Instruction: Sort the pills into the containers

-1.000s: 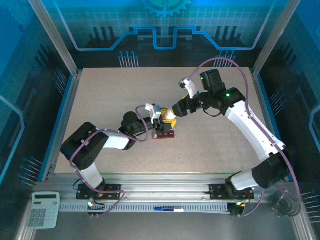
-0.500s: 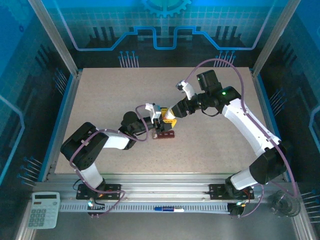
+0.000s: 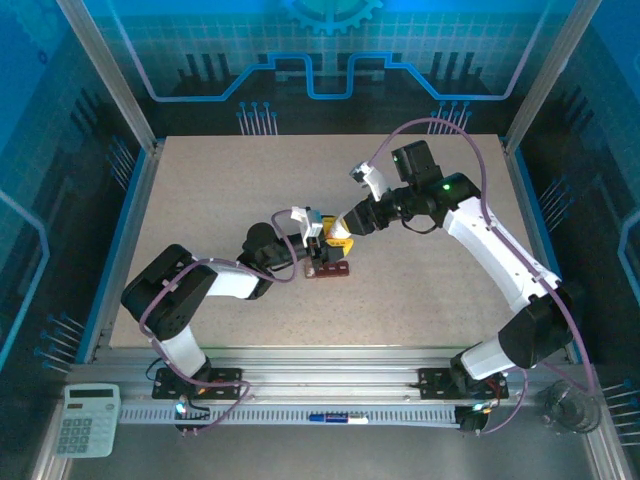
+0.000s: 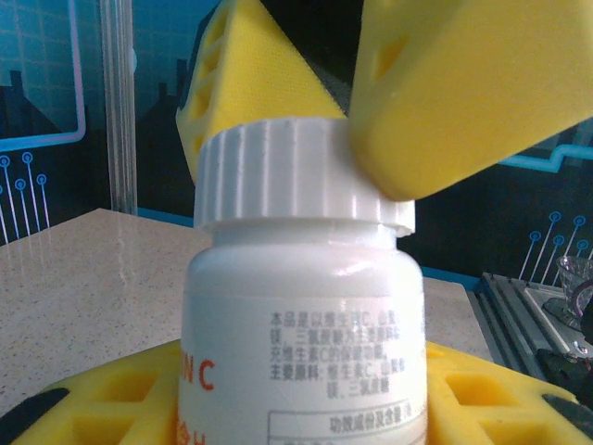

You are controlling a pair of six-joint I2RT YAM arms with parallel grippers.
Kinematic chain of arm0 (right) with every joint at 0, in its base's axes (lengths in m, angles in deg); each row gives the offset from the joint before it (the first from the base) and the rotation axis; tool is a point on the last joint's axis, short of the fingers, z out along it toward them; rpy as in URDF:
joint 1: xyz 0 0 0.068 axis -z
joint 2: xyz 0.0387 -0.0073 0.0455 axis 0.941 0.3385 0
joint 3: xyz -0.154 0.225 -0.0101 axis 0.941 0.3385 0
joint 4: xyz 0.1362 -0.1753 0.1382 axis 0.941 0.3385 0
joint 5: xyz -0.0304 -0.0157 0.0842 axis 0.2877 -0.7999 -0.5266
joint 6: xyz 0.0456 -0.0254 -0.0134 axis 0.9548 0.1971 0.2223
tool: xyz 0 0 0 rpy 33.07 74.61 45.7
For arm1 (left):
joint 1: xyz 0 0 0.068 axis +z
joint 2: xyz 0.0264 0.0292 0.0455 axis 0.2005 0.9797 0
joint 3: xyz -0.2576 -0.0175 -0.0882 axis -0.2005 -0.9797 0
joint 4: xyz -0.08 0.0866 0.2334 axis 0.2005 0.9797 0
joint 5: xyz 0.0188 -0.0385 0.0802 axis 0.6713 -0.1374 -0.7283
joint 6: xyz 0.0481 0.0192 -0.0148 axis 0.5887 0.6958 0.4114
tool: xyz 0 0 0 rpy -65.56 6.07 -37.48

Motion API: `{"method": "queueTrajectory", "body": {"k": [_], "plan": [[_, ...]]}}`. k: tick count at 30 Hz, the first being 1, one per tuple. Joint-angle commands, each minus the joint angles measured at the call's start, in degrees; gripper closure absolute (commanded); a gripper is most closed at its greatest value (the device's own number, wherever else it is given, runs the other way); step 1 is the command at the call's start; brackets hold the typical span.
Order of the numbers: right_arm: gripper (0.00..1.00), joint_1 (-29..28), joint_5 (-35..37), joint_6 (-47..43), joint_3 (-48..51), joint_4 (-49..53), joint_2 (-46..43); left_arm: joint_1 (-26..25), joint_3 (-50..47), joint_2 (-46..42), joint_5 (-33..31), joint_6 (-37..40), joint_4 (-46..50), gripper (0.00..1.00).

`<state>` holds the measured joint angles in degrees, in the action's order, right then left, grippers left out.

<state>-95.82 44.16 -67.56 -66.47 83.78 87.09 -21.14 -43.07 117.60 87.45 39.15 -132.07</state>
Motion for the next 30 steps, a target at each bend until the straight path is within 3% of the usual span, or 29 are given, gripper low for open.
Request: {"method": "queueTrajectory", "body": {"k": [1,12,23,30], "plan": [[0.54,-0.6,0.7,0.0,-0.6,0.6,1.2,-0.3,1.6,-1.3,1.3,0.2,-3.5,1.00],[0.66,-2.3,1.8,6.4,3.8,-4.1,-0.1,-0.3,1.7,-1.4,1.2,0.1,-3.5,1.00],[0.69,-6.4,13.6,26.1,6.9,-3.4,-1.3,-0.3,1.7,-1.5,1.0,0.0,-3.5,1.00],[0.67,-6.4,13.7,28.3,7.0,-4.6,-2.2,-0.3,1.5,-1.8,1.1,0.3,-3.4,1.00]]}}
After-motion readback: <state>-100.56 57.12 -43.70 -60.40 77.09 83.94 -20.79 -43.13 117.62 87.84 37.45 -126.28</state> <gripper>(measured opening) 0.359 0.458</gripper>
